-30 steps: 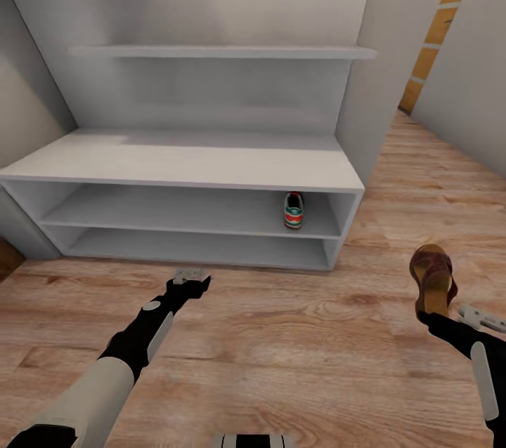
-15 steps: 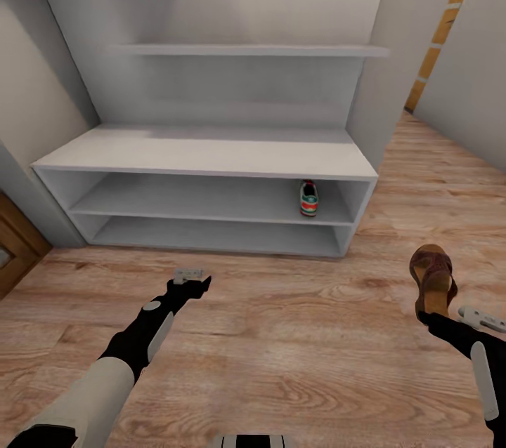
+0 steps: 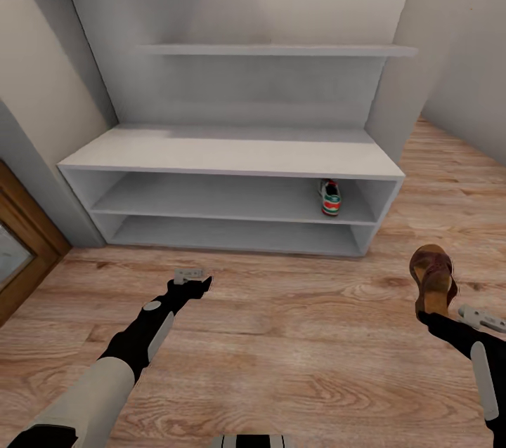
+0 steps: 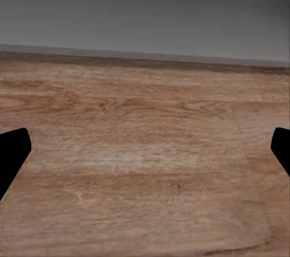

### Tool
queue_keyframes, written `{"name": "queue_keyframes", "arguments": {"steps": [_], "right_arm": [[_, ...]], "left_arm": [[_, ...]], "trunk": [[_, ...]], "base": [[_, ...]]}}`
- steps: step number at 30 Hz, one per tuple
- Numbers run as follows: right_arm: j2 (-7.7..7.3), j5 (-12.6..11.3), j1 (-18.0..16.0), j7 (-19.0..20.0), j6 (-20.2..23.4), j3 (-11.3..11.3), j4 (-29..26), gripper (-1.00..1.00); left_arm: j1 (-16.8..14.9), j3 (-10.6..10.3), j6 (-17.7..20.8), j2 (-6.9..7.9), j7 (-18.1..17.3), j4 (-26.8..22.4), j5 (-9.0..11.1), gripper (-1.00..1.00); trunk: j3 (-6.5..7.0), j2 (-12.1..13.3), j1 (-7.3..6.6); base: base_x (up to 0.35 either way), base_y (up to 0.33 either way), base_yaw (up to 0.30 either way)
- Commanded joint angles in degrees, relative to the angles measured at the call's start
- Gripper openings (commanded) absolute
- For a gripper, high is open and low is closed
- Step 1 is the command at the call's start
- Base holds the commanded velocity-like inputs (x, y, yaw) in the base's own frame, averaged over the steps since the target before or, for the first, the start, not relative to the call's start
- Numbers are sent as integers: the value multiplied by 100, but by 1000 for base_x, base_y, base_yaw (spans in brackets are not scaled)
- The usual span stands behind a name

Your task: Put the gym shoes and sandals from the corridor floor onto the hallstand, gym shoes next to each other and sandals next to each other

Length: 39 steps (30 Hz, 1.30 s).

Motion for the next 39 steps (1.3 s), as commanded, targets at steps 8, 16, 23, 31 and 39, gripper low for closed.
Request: {"name": "queue_keyframes", "arguments": {"steps": [8,16,23,31,39], "right_arm": [[0,-56,-4,-15,36,-9,-8,-100],[0,-57,-4,-15,40,-9,-2,-100],[0,-58,-4,-15,41,-9,-1,-100],[0,-59,-4,-15,42,-9,-1,-100],[0,-59,-4,-20,41,-9,-1,-100]], "left_arm": [[-1,-11,18,1,-9,-2,60,100],[-1,-15,18,1,-9,-2,60,100],[-1,-14,18,2,-9,-2,60,100],[-1,-17,18,1,-9,-2,60,100],[-1,-17,18,1,-9,-2,60,100]], "trunk": [[-5,-2,0],[-5,-2,0],[-5,-2,0],[-5,-2,0],[-5,-2,0]], "base": [[75,346,0],[22,347,0],[1,347,0],[0,347,0],[0,347,0]]}}
